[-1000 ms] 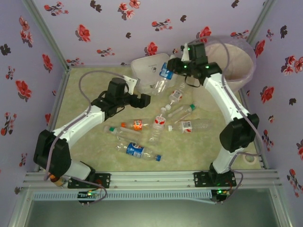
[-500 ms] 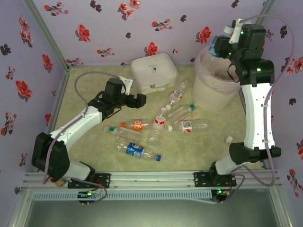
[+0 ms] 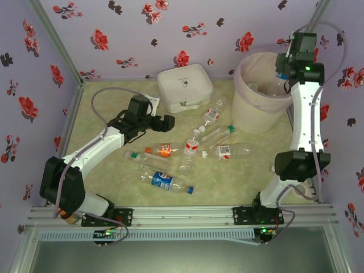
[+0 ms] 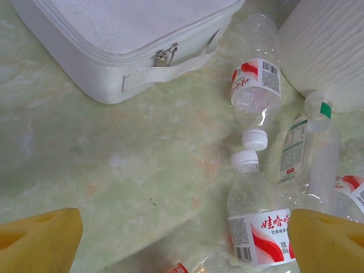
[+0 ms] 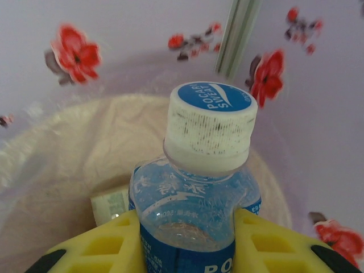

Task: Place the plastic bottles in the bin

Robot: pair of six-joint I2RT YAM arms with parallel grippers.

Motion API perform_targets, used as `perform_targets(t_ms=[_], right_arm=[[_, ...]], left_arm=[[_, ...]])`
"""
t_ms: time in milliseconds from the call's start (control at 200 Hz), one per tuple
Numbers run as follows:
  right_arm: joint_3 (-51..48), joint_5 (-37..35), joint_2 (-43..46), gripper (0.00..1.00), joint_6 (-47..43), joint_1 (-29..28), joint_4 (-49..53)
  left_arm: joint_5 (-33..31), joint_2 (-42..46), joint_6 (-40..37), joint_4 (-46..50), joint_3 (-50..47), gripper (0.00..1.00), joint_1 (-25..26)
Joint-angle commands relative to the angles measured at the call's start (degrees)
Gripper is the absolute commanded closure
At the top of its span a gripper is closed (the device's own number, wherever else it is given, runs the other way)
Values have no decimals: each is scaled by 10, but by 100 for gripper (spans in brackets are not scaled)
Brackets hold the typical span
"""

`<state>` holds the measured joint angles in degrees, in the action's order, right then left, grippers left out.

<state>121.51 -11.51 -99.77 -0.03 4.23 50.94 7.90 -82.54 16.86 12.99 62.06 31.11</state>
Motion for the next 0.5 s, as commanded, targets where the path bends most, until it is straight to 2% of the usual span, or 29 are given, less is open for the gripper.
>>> perform_targets(t_ms=[0, 165, 495], right_arm=[[-31, 0, -23, 84, 1, -1, -4], [-103, 34, -46, 83, 32, 0, -16], [-284, 80, -38, 78, 96, -1, -112]], left_arm=[[-10, -5, 6, 20, 7, 7, -2], [-10, -8, -6, 22, 8, 7, -1], [-10, -27, -17, 27, 24, 8, 5]])
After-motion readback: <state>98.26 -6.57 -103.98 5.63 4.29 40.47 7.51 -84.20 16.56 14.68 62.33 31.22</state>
